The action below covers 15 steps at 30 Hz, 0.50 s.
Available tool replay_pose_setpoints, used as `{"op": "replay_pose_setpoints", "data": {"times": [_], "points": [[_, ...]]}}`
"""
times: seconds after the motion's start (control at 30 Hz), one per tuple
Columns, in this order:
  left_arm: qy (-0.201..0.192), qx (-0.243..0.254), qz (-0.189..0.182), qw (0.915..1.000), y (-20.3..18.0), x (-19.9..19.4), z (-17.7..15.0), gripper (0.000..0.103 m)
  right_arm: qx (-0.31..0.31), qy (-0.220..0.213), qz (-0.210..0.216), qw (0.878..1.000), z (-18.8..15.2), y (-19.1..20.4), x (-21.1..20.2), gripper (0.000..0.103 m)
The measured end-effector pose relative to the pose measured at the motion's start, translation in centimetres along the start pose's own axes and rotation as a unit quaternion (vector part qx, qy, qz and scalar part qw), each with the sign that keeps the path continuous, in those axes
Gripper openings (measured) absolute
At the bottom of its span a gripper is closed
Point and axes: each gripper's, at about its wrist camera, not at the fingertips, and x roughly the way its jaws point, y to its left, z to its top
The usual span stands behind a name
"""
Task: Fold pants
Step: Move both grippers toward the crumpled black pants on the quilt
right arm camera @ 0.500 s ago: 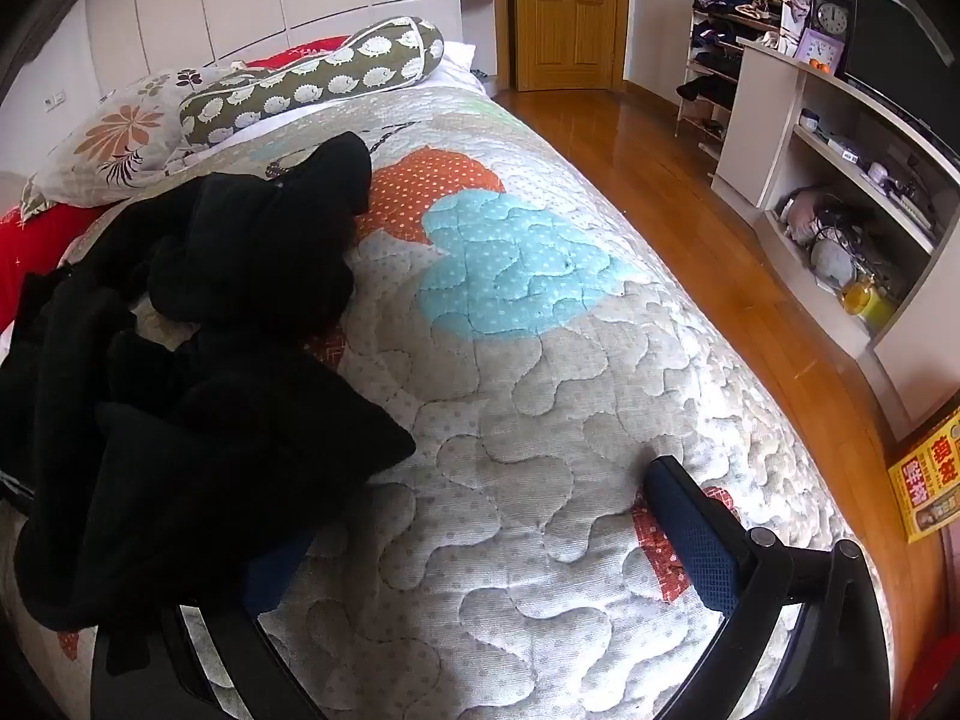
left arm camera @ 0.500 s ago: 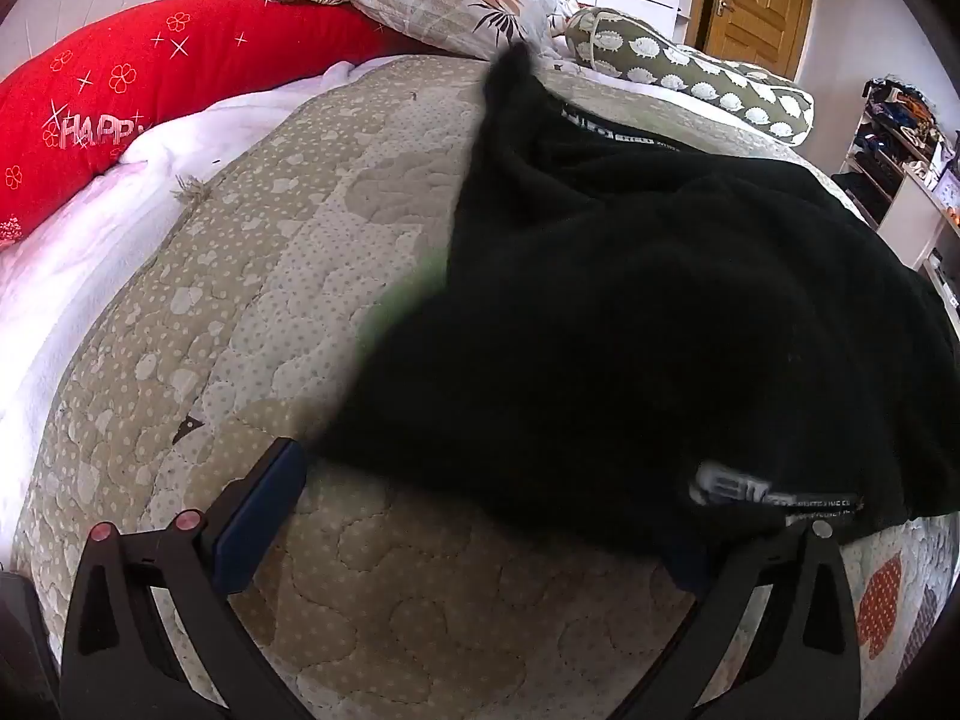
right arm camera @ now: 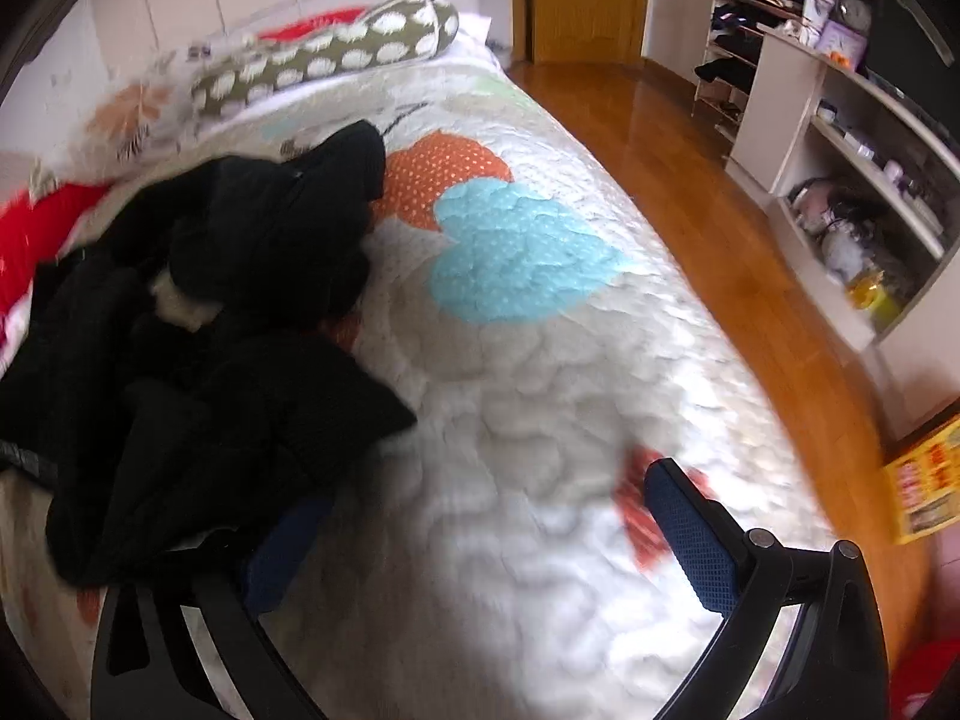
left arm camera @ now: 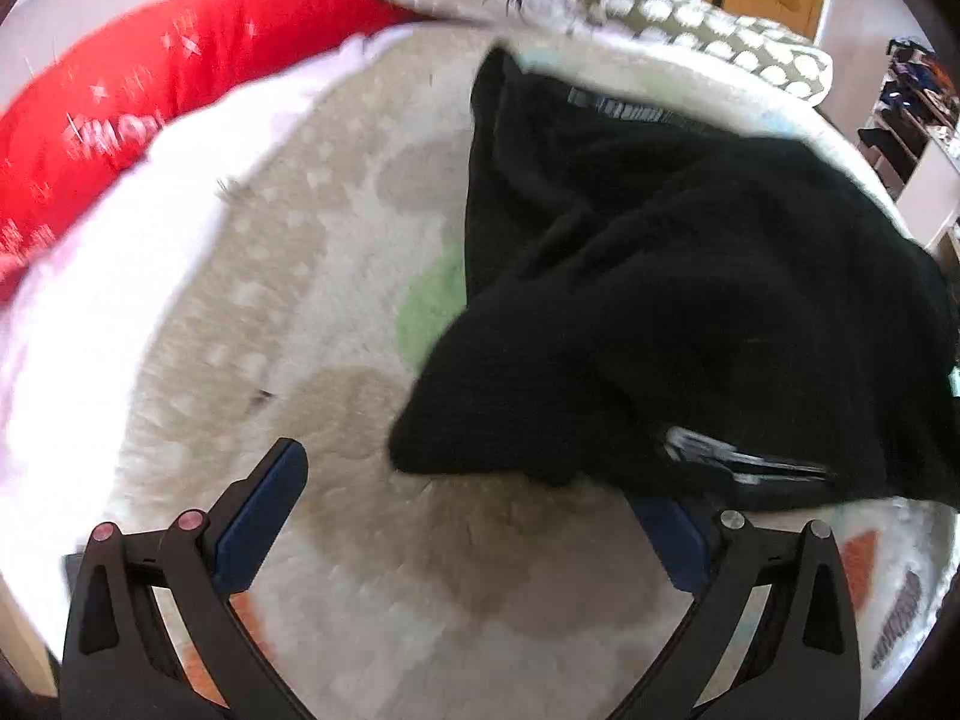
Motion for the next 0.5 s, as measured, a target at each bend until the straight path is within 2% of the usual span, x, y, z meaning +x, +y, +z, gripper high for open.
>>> {"op": "replay_pose_setpoints", "data": {"times": [0.17, 0.2, 0.37, 0.47, 0.5], "points": [[-0.021, -0.005, -0.011, 0.9997, -0.6, -5.9, 1.2, 0.103, -0.011, -0.023, 0.051, 0.998, 0.2, 1.4, -5.4, 0.103], [-0.027, -0.007, -0.015, 0.9995, -0.4, -6.3, 1.7, 0.103, -0.016, -0.037, 0.057, 0.998, 0.3, 2.1, -6.1, 0.103], [-0.042, -0.006, -0.021, 0.9989, -1.4, -8.7, 3.7, 0.103, -0.047, -0.053, 0.080, 0.994, 2.7, 5.8, -8.2, 0.103], [-0.042, 0.003, -0.015, 0.9990, -3.0, -9.4, 4.2, 0.103, -0.063, -0.064, 0.088, 0.992, 3.7, 7.8, -8.5, 0.103], [-0.053, 0.014, 0.001, 0.9985, -4.0, -9.6, 4.0, 0.103, -0.064, -0.066, 0.090, 0.992, 3.8, 8.2, -8.8, 0.103]]}}
